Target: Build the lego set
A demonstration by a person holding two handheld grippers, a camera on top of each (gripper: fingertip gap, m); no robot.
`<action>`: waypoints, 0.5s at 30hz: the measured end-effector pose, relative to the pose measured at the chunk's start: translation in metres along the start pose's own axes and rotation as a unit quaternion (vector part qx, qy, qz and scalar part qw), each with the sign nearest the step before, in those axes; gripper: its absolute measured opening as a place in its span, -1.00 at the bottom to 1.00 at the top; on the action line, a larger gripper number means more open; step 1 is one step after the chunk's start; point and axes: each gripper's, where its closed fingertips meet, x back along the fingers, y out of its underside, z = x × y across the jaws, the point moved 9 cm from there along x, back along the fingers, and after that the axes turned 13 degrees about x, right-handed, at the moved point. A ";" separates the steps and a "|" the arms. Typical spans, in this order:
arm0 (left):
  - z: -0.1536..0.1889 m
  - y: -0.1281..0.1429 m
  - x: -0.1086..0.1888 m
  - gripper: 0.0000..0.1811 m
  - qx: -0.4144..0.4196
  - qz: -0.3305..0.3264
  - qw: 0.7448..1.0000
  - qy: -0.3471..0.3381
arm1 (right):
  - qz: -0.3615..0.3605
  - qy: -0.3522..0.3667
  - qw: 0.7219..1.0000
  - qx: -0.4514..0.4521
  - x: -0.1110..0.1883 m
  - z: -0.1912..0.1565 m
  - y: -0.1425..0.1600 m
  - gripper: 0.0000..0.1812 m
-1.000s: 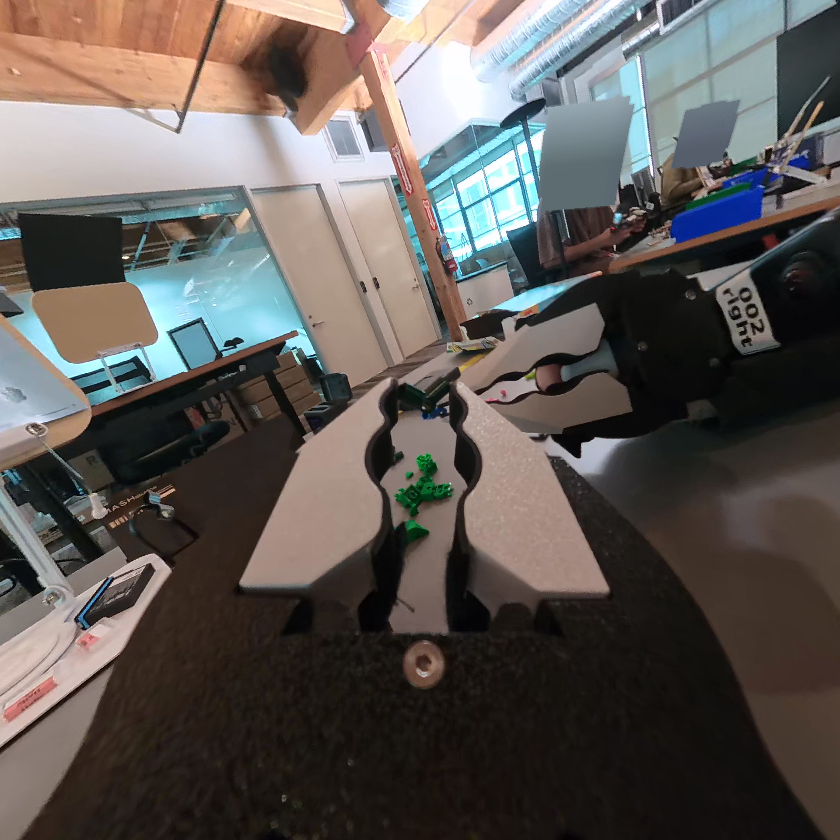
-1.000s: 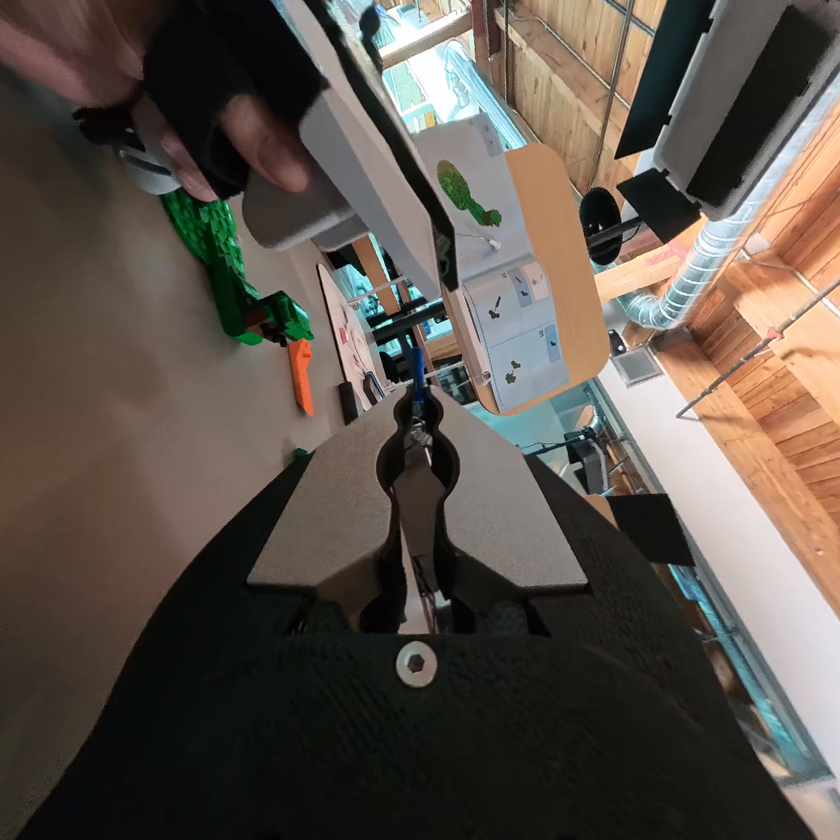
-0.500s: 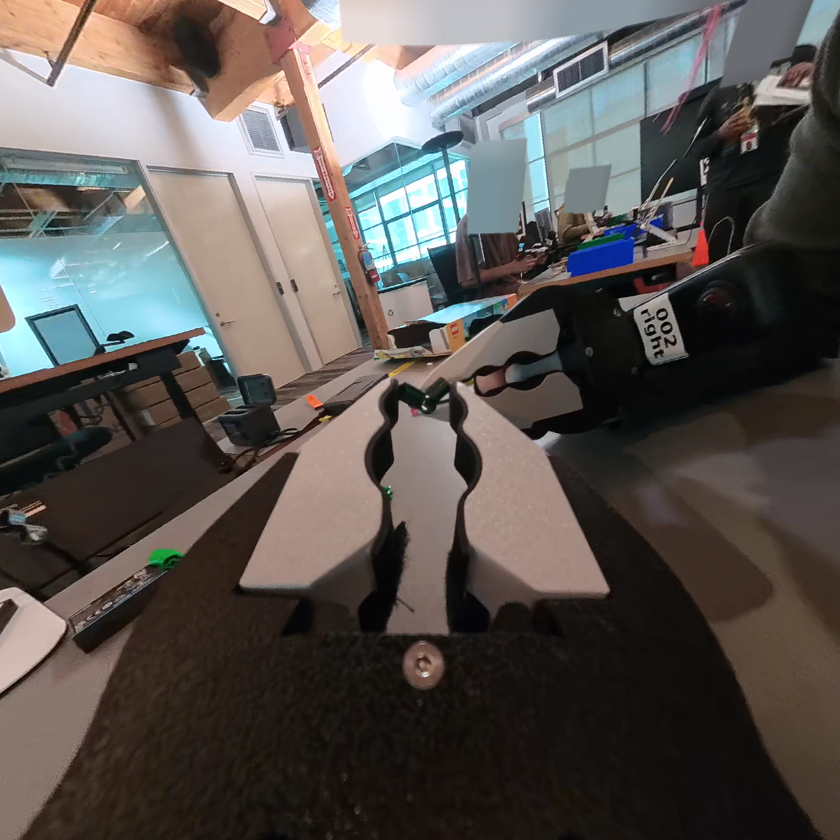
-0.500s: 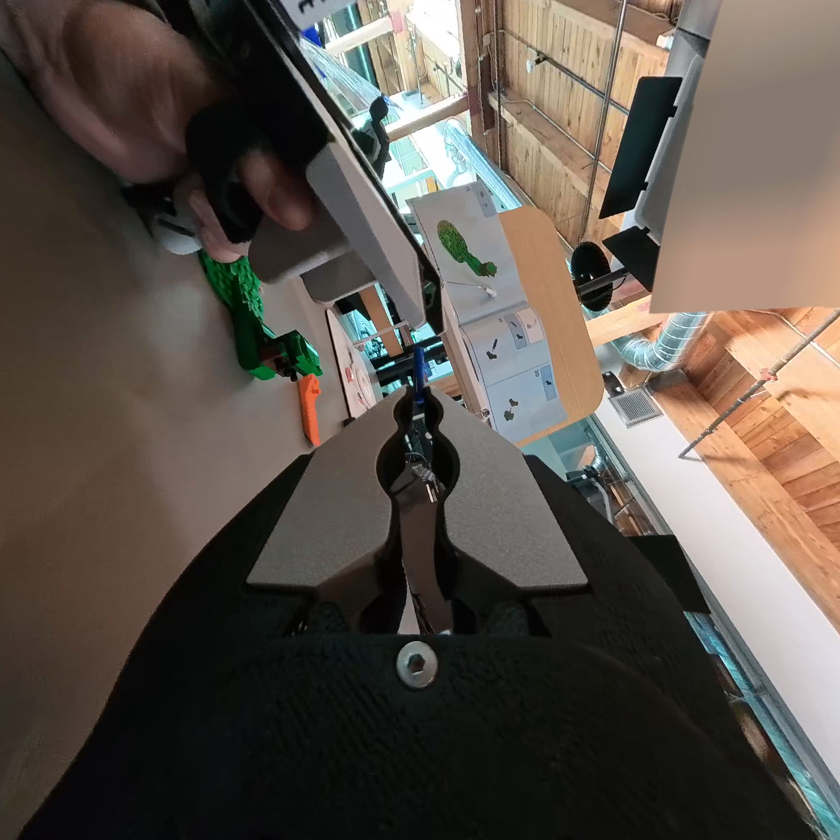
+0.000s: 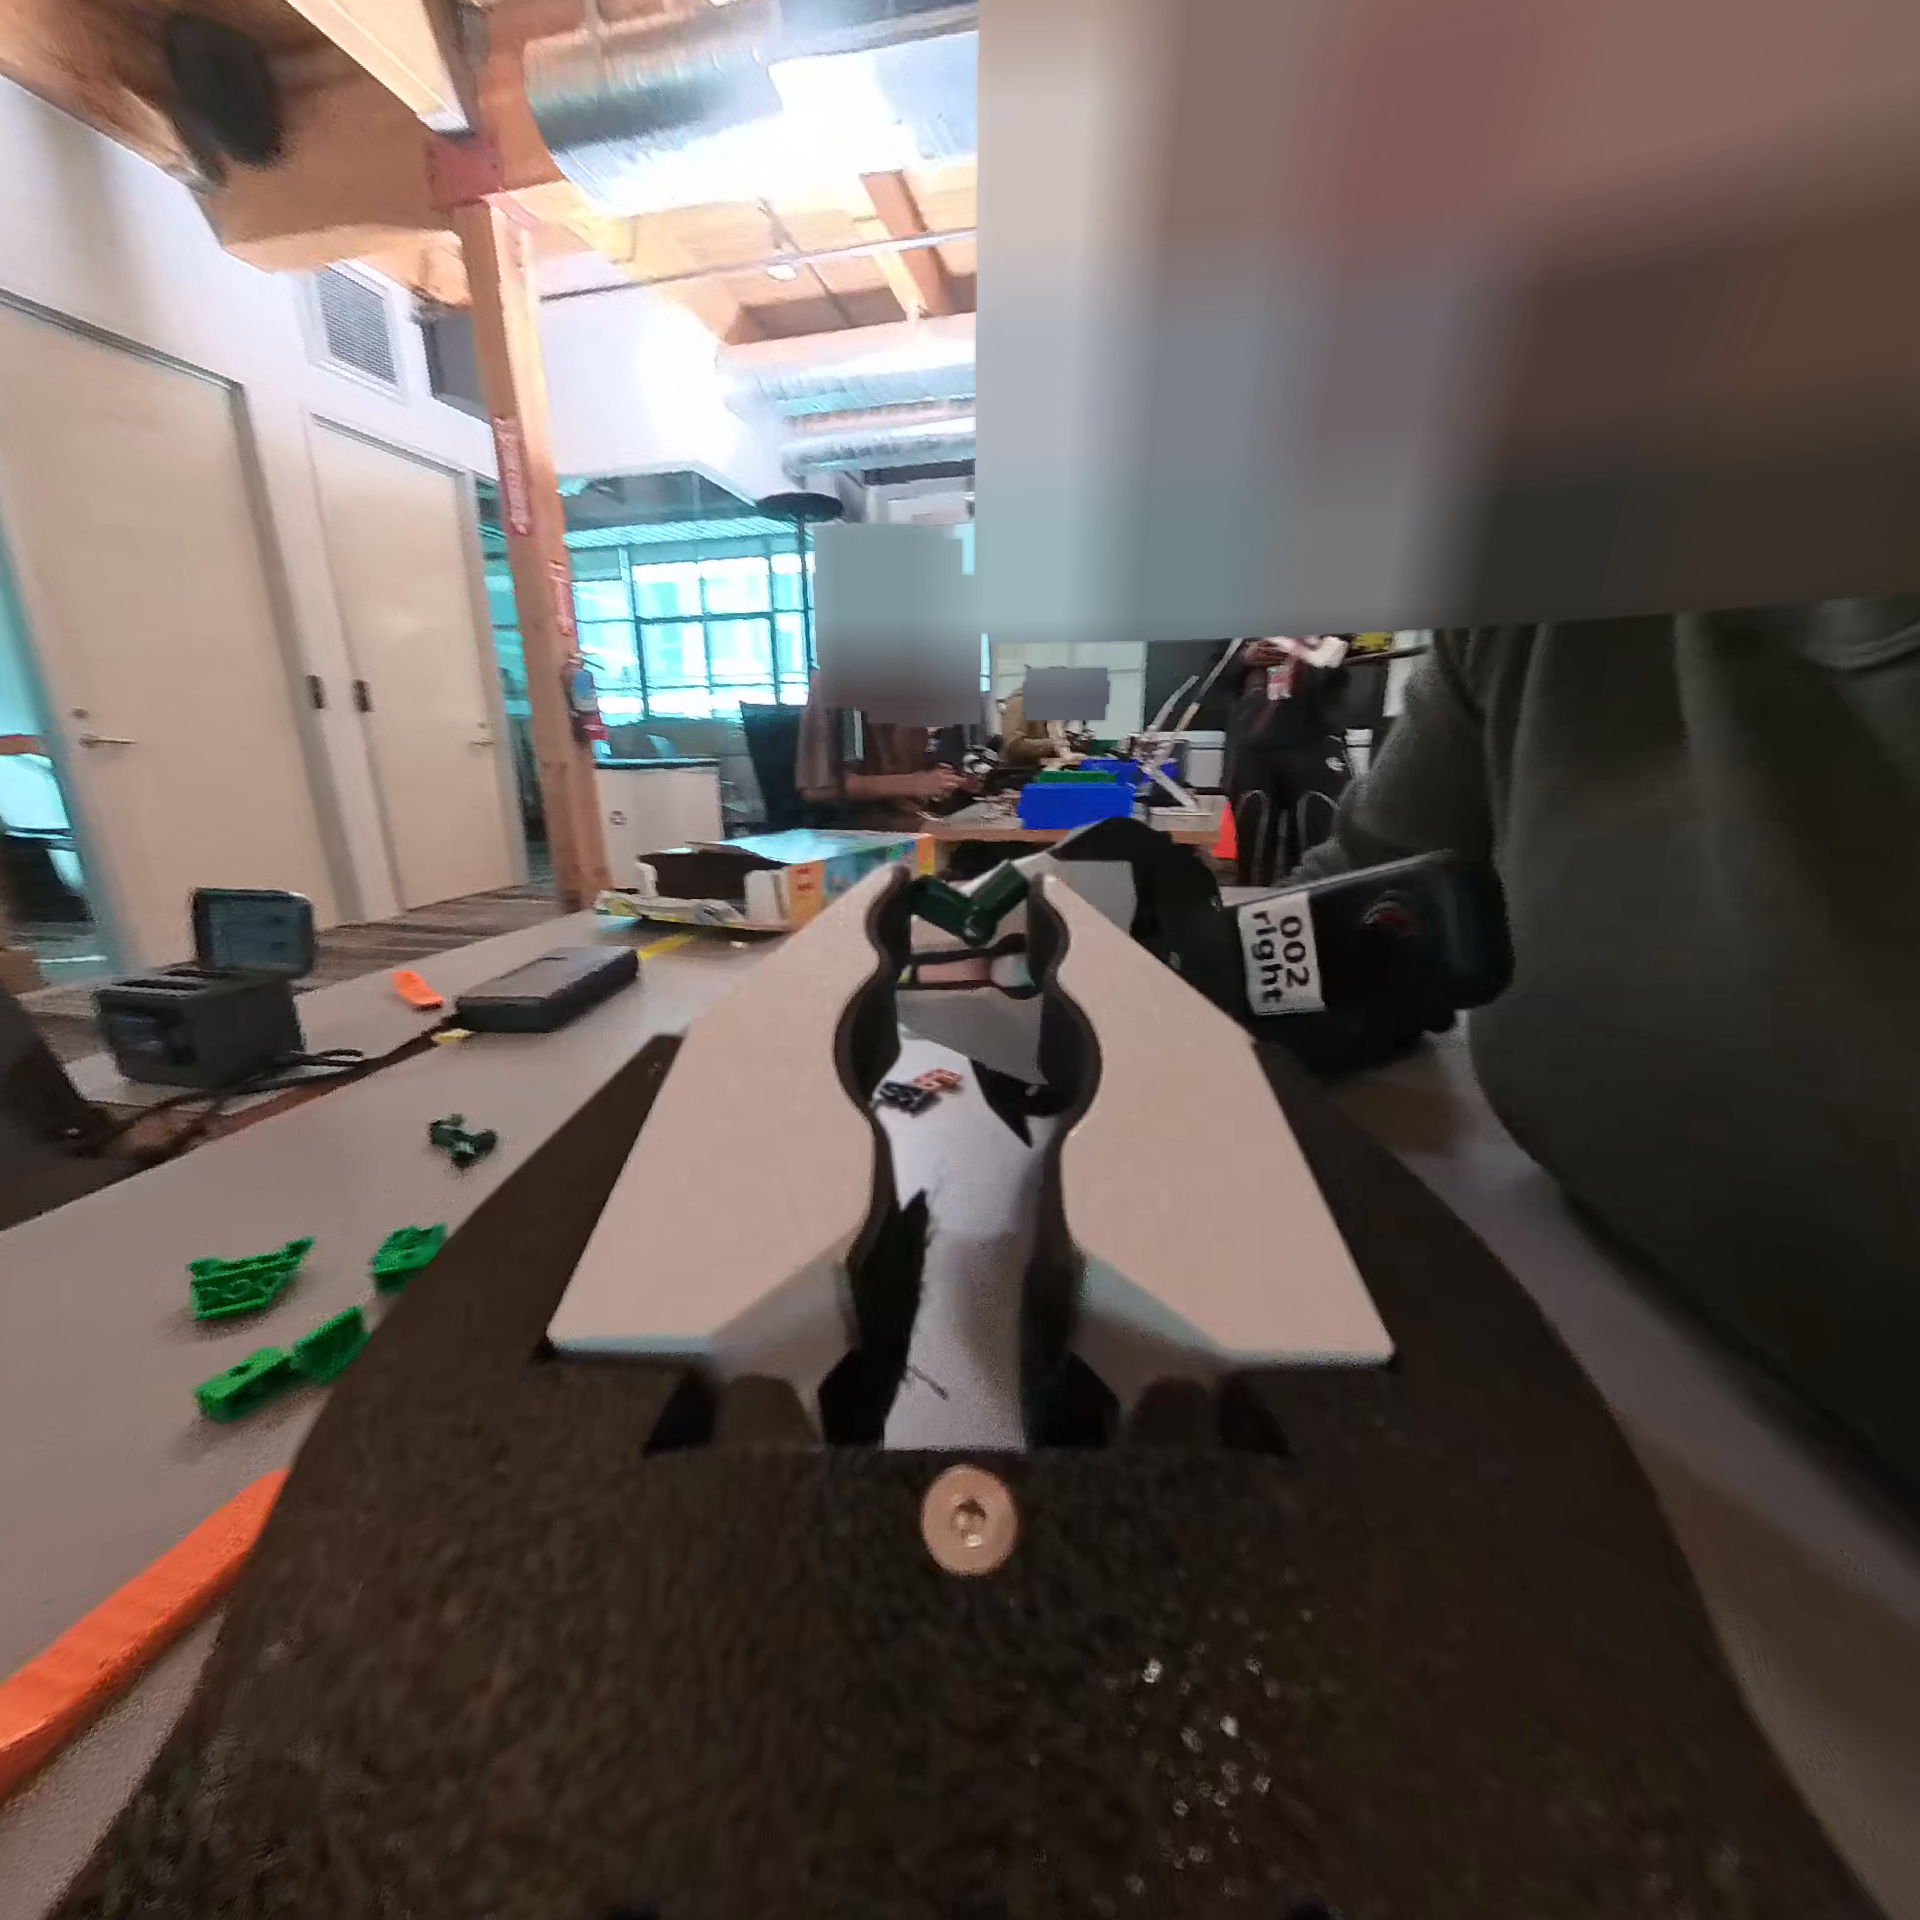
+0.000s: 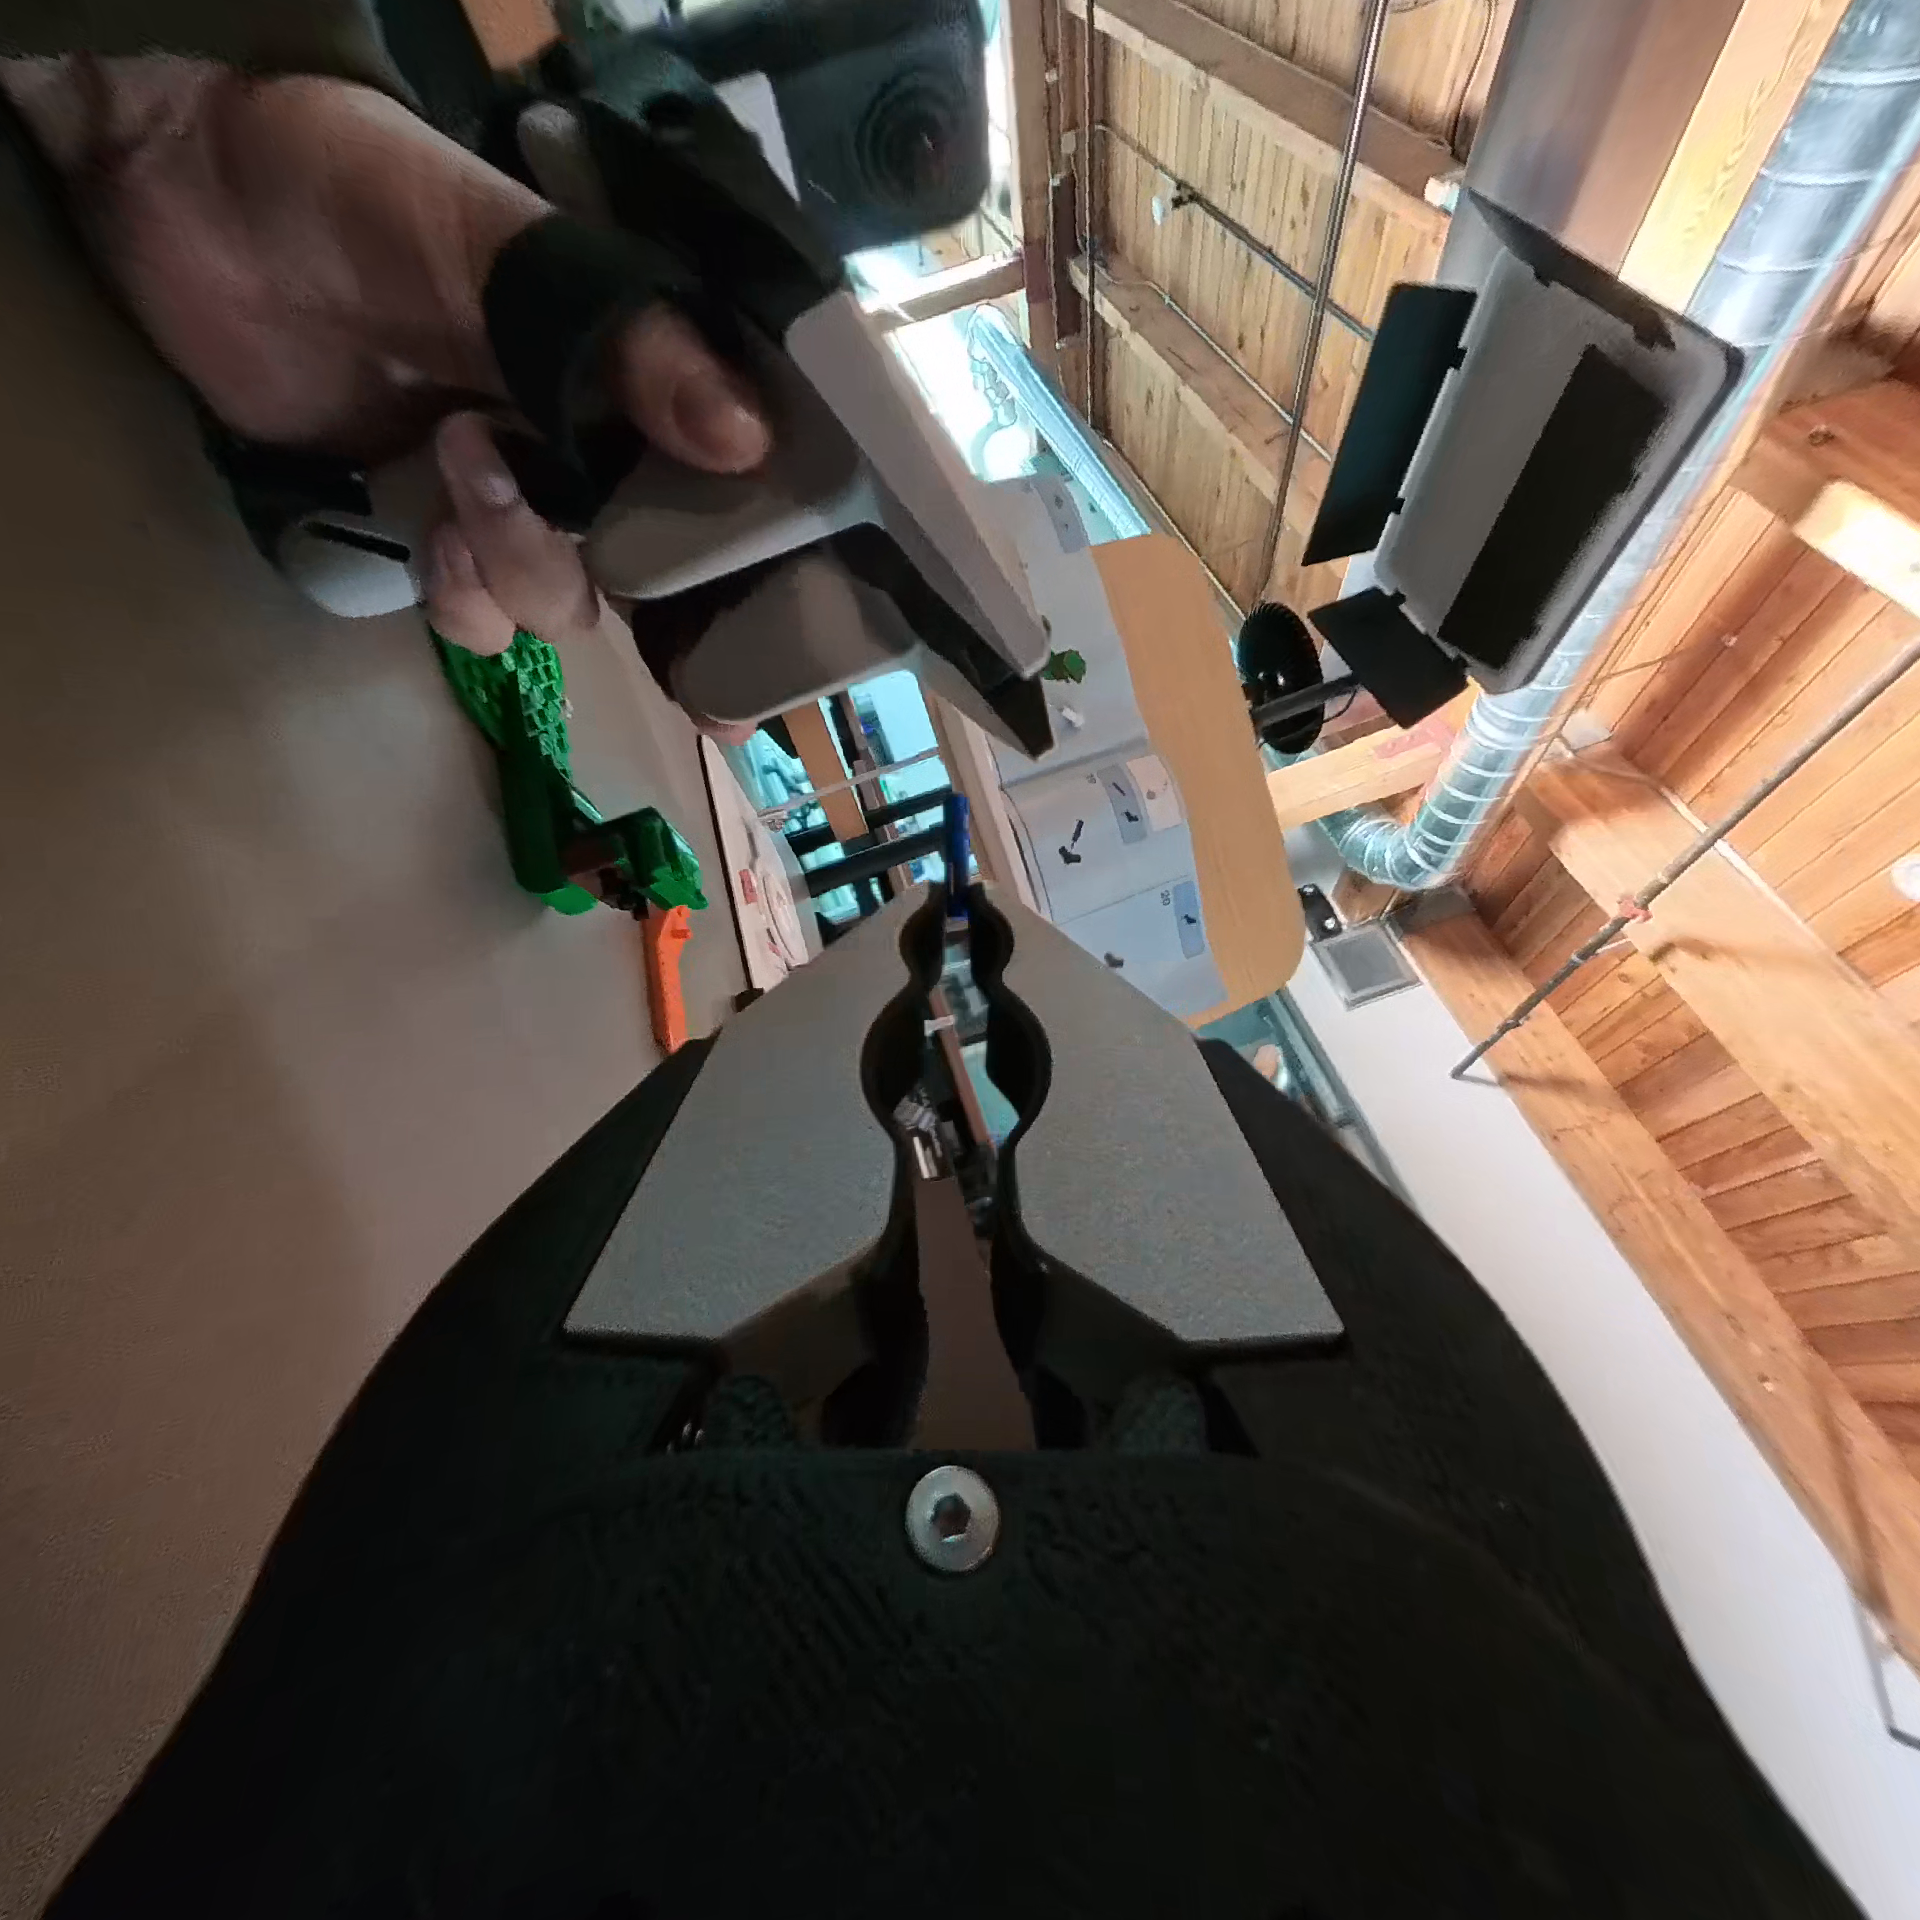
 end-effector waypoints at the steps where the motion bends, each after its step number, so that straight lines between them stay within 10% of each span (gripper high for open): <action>1: 0.000 0.000 0.000 -0.79 0.008 -0.004 1.000 0.009 | 0.002 0.001 1.000 0.010 0.000 -0.001 -0.002 -0.99; 15: -0.003 0.004 0.000 -0.79 0.031 -0.058 0.998 0.003 | 0.023 0.022 0.998 0.051 0.005 0.000 -0.010 -0.99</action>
